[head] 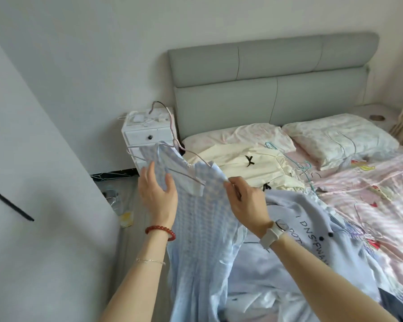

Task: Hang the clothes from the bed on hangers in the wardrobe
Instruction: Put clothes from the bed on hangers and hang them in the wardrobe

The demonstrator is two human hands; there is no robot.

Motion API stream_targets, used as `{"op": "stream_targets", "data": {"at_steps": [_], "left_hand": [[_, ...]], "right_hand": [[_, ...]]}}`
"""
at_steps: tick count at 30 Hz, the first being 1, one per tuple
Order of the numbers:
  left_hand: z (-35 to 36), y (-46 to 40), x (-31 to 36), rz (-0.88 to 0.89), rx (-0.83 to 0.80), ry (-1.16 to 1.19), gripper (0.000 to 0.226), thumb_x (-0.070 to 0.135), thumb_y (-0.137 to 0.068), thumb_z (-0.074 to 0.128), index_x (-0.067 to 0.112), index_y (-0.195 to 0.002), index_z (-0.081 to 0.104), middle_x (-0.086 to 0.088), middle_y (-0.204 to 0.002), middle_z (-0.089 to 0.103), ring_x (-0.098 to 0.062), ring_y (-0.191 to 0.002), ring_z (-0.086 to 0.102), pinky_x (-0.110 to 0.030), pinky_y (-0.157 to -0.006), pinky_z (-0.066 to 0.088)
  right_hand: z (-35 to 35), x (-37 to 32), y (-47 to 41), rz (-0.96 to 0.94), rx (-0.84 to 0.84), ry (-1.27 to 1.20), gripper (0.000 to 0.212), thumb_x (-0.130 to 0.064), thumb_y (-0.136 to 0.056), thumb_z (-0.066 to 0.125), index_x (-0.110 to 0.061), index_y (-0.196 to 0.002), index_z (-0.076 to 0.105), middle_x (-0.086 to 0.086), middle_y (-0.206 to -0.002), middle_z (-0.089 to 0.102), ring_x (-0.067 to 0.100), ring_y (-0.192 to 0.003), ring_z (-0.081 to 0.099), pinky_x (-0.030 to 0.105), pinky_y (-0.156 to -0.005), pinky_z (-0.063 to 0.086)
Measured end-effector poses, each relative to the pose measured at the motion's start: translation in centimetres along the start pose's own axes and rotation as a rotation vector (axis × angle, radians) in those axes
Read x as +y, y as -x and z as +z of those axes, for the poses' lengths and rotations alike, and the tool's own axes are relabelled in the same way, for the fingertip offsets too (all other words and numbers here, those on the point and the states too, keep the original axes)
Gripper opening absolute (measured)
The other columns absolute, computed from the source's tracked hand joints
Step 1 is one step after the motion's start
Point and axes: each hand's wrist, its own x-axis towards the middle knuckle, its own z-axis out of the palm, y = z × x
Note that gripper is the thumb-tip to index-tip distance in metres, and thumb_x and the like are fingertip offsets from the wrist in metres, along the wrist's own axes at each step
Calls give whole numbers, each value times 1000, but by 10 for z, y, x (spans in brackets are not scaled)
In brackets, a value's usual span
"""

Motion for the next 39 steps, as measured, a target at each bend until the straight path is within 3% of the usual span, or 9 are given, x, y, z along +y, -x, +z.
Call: {"op": "stream_targets", "data": {"at_steps": [9,19,22,25,27,29,32,35,39], "left_hand": [[83,-69,40,84,-135,58,52,25,-93,50,19,-142,32,-9,-153,21,-23,-142,14,-42,-115,16],[292,-98,39,197,-590,-238,55,33,-96,41,24,-146,20,-5,-155,15,-23,-143,10,-46,-115,12],[358,-87,-3,190,-772,-442,56,35,-97,38,23,-147,16,-6,-155,14,-25,-142,10,-47,-113,16],[400,-66,-54,104,-993,-618,59,40,-97,35,27,-148,7,-4,-156,5,-27,-143,5,-49,-113,17],[415,-52,-83,53,-1116,-698,60,41,-98,32,30,-148,1,-2,-157,-1,-28,-143,1,-50,-113,16],[425,-41,-106,21,-1233,-767,60,43,-98,29,32,-147,-4,0,-157,-8,-29,-143,-5,-50,-113,13],[434,-31,-128,20,-1398,-863,57,46,-99,23,36,-146,-7,1,-155,-16,-28,-142,-14,-51,-113,6],[440,-33,-132,75,-1474,-960,54,47,-99,20,37,-147,-3,0,-155,-16,-29,-142,-13,-53,-112,3],[440,-37,-112,223,-1357,-930,46,39,-100,21,27,-144,21,0,-155,10,-25,-143,1,-51,-112,11]], "right_hand": [[11,19,-120,217,236,-251,19,-18,-94,49,-11,-78,55,-11,-46,36,7,-45,38,29,-49,27],[-20,257,-192,593,529,-86,24,-16,-97,41,-5,-78,49,-8,-58,39,8,-53,36,24,-53,26],[-7,352,-182,809,383,-15,24,-13,-98,33,4,-97,50,-4,-68,45,24,-70,45,29,-63,29],[4,429,-151,1002,184,33,27,-2,-93,33,5,-114,48,21,-103,57,37,-98,53,37,-78,37],[8,470,-131,1133,122,57,35,2,-90,36,4,-124,46,22,-113,56,36,-107,52,31,-85,42],[10,500,-111,1214,53,62,35,3,-89,38,6,-122,48,14,-99,54,29,-95,54,17,-68,46],[17,523,-85,1227,-63,59,42,6,-89,35,-4,-129,46,17,-90,52,25,-82,51,16,-53,42],[25,529,-71,1161,-248,176,43,-9,-95,34,-8,-139,33,27,-119,54,37,-106,52,36,-84,43],[22,511,-54,1037,-434,362,46,-24,-98,32,-11,-142,26,10,-150,27,29,-139,19,44,-111,23]]}}
